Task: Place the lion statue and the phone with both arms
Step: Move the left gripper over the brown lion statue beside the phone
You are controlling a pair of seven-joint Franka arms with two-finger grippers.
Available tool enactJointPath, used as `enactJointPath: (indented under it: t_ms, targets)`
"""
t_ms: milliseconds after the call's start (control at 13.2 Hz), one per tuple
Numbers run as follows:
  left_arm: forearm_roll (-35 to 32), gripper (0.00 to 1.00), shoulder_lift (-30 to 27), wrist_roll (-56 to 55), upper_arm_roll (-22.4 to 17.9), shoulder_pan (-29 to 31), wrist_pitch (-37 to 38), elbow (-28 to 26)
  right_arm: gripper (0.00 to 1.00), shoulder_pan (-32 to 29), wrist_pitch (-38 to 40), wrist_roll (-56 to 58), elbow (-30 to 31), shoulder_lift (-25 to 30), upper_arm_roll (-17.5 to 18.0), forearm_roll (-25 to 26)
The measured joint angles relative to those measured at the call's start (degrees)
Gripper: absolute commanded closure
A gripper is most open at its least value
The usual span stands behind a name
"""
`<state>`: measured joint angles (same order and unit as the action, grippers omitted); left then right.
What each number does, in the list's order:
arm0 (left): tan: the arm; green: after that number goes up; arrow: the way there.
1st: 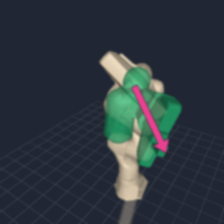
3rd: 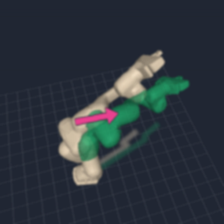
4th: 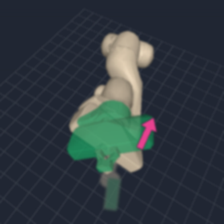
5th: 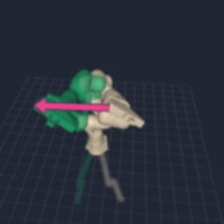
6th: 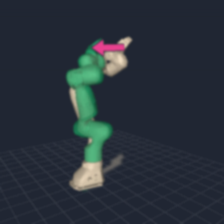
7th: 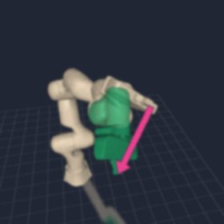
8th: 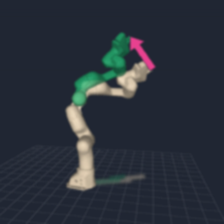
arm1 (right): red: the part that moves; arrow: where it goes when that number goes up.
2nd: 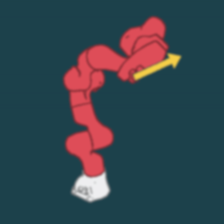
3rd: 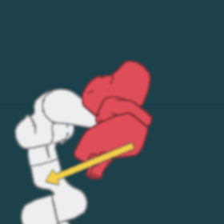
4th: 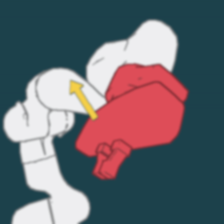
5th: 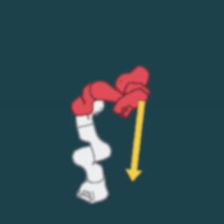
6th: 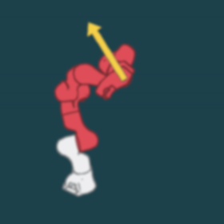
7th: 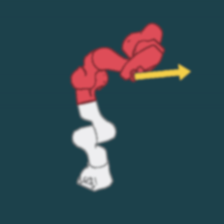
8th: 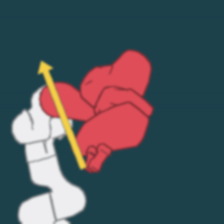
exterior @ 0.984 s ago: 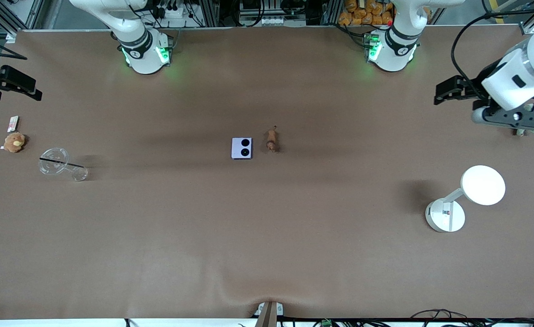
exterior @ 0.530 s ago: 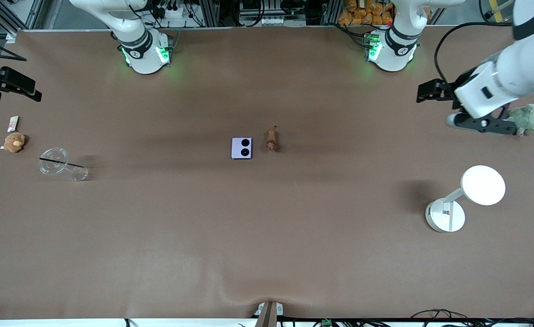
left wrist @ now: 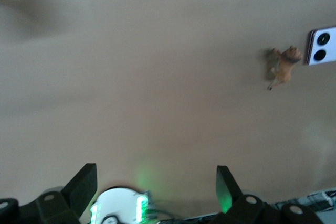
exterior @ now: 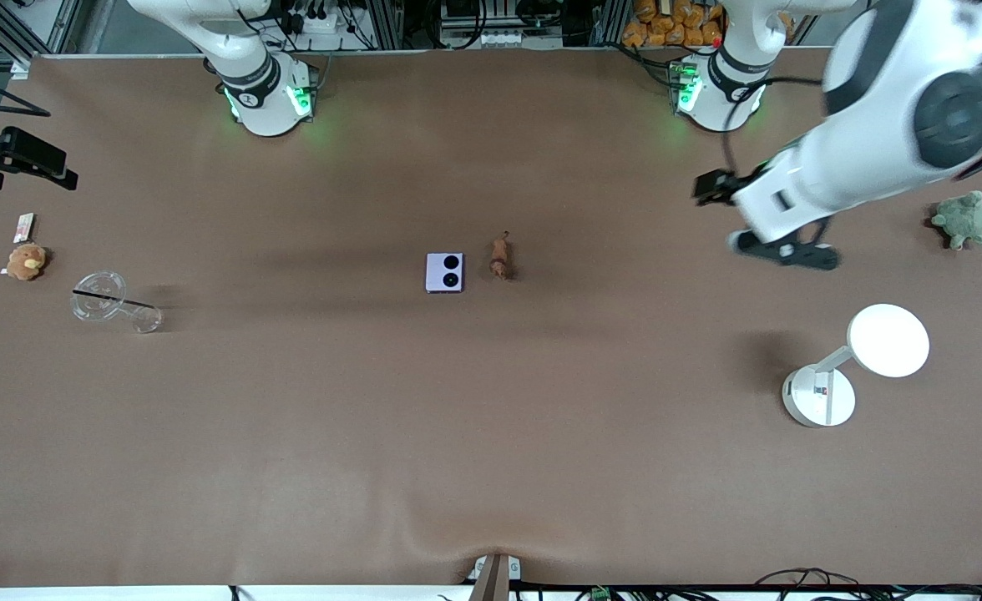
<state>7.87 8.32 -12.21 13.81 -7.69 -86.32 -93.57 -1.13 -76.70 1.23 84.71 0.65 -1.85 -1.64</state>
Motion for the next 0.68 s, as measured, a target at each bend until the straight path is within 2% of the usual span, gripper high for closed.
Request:
enactJointPath:
  t_ms: [151, 681]
  targets:
    - [0.0, 0.00, 2.7, -6.3, 2.1, -2.2, -3.6, -0.2, 0.00, 0.0, -0.1, 0.0, 0.0, -0.8, 0.0, 0.0]
    - [-0.3, 0.00, 9.6, -23.7, 2.5, -14.7, -22.6, -6.8, 0.00, -0.2, -0.3, 0.2, 0.0, -5.8, -0.1, 0.6]
